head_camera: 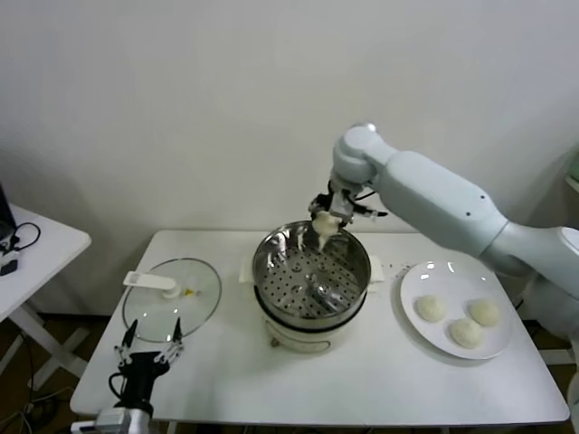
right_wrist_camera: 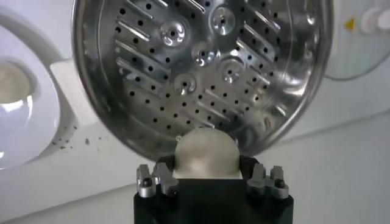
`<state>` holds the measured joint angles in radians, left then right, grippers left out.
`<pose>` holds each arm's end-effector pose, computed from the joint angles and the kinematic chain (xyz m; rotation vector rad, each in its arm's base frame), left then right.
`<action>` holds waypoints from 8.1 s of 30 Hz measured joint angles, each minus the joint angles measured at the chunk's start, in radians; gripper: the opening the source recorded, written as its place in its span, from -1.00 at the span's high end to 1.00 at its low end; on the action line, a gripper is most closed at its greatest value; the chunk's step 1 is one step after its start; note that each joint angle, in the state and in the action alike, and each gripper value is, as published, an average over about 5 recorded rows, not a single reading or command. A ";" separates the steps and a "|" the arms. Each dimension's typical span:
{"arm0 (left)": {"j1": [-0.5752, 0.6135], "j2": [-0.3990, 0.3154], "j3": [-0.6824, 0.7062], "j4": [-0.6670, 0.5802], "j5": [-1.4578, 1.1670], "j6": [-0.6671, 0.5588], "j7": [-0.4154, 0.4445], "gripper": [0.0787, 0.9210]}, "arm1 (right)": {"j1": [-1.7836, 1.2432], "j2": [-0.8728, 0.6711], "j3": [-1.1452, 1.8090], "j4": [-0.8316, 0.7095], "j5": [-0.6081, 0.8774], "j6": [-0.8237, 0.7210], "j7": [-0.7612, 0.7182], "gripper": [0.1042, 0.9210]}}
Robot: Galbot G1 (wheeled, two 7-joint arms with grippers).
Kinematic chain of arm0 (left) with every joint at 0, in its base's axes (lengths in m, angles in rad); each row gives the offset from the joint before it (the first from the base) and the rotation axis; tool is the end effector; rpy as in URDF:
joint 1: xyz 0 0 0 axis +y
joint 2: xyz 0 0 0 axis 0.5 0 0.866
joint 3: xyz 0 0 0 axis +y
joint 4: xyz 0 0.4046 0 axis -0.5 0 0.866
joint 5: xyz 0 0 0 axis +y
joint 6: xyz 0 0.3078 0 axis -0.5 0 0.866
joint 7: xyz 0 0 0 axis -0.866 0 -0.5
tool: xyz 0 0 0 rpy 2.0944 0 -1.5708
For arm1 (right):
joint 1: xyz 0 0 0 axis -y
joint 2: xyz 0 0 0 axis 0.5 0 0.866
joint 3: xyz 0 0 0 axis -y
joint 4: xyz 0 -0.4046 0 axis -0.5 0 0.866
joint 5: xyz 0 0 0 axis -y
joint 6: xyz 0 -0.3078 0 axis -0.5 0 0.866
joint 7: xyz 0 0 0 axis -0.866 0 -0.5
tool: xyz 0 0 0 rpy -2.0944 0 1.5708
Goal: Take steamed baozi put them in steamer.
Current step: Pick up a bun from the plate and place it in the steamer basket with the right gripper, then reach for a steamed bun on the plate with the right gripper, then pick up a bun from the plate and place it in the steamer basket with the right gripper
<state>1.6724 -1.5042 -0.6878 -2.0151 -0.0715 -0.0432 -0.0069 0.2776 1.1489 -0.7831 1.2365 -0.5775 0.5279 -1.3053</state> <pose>0.0651 0.0635 -0.3783 0.1793 -3.0068 -0.1095 0.5773 0.0490 -0.0667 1.7687 -0.3929 2.4734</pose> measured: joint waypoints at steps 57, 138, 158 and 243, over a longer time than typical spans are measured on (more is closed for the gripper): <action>-0.008 0.006 0.013 0.005 -0.002 0.001 0.001 -0.77 | 0.072 -0.107 -0.044 0.059 0.097 0.003 -0.012 -0.76; -0.022 0.006 0.013 0.028 -0.026 0.000 0.000 -0.77 | -0.351 -0.320 0.129 -0.368 0.351 -0.526 0.077 -0.50; -0.021 0.006 0.011 0.012 -0.037 0.001 0.000 -0.77 | -0.155 -0.366 -0.028 -0.338 0.570 -0.584 0.064 -0.48; 0.004 0.000 0.036 -0.031 0.003 -0.006 0.006 -0.77 | 0.199 0.148 -0.575 -0.250 1.181 -0.751 0.176 -0.76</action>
<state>1.6768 -1.5037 -0.6515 -2.0463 -0.0682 -0.0493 -0.0010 0.4767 1.2971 -1.3582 0.9863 0.6040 -0.2233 -1.1292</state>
